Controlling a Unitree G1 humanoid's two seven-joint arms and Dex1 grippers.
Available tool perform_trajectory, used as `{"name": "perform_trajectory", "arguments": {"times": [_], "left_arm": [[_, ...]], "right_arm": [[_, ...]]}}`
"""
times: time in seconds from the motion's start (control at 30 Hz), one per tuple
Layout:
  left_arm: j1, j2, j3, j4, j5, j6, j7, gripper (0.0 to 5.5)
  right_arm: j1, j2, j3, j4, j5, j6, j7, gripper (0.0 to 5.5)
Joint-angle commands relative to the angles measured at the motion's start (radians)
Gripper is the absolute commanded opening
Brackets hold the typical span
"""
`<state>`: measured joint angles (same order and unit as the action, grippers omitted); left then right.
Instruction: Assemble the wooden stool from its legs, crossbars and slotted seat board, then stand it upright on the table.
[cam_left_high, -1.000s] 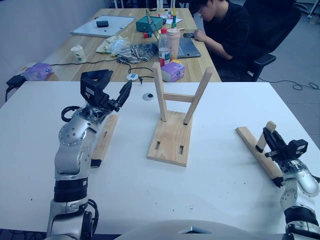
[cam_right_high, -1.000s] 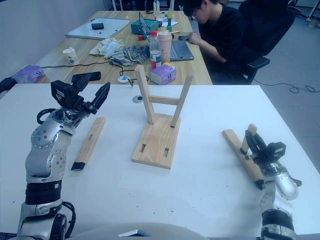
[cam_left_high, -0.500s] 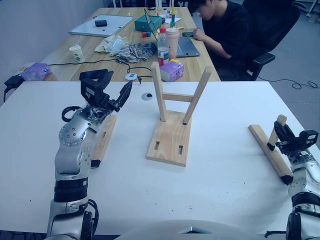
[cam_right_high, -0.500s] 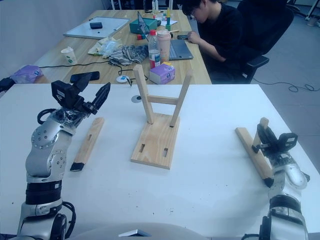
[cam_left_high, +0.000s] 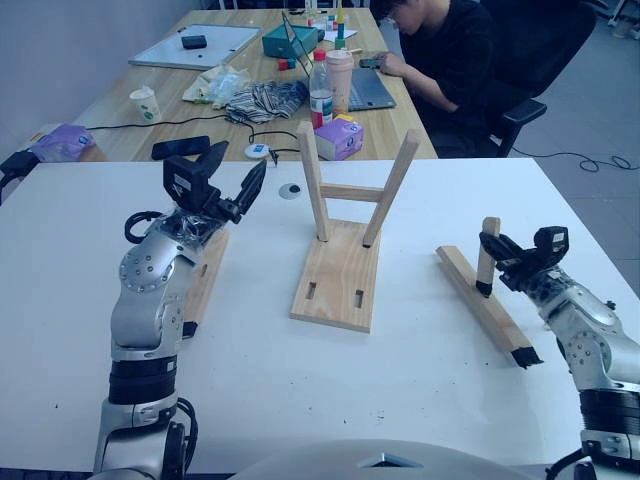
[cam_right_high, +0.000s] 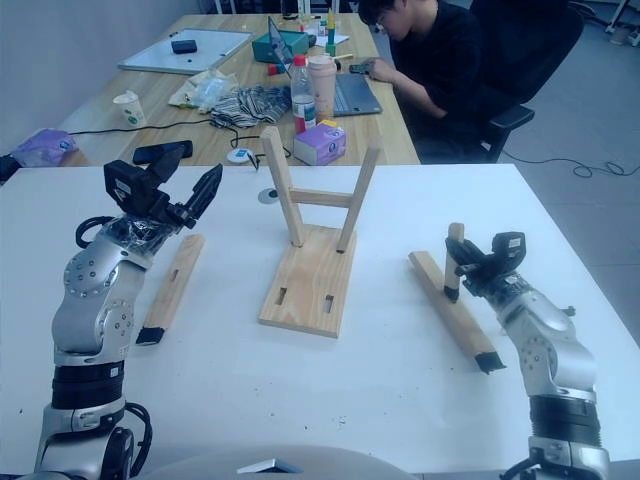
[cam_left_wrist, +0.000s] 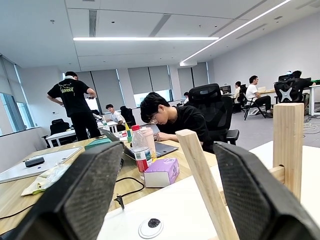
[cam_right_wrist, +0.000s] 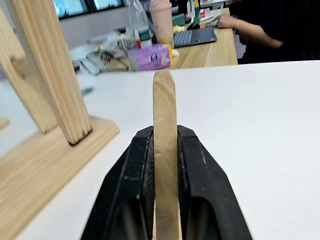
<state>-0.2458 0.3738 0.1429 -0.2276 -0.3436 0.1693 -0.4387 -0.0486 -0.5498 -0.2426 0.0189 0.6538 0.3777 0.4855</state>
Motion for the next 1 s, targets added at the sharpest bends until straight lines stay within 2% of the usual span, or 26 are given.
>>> {"name": "perform_trajectory", "arguments": {"times": [0.03,0.17,0.27,0.37,0.47,0.67,0.83,1.0], "left_arm": [[-0.011,-0.005,-0.008,-0.009,0.008,0.003,0.006,3.29],[-0.018,-0.002,-0.009,-0.001,0.005,0.004,0.000,3.29],[-0.020,0.000,-0.011,0.000,0.004,0.005,-0.004,3.29],[-0.018,-0.001,-0.012,-0.003,0.005,0.004,-0.002,3.29],[-0.018,-0.004,-0.011,-0.001,0.005,0.002,0.003,3.29],[-0.026,-0.005,-0.016,-0.003,0.000,0.005,0.003,3.29],[-0.026,-0.010,-0.050,-0.024,-0.002,0.014,-0.018,3.29],[-0.036,0.002,-0.075,-0.036,-0.015,0.031,-0.069,3.29]], "right_arm": [[-0.059,0.054,-0.056,-0.062,0.057,0.051,-0.048,0.40],[-0.081,0.055,-0.055,-0.079,0.045,0.074,-0.058,0.40],[-0.071,0.001,0.022,-0.082,-0.105,0.019,-0.025,0.40],[-0.101,0.005,0.026,-0.072,-0.135,0.022,-0.003,0.40],[-0.169,0.082,-0.040,-0.022,-0.045,0.087,-0.047,0.40],[-0.252,0.139,0.020,0.072,-0.104,0.047,-0.036,0.40],[-0.249,0.205,0.076,0.216,-0.207,-0.082,-0.020,0.40],[-0.222,0.232,0.113,0.251,-0.278,-0.144,-0.014,0.40]]}}
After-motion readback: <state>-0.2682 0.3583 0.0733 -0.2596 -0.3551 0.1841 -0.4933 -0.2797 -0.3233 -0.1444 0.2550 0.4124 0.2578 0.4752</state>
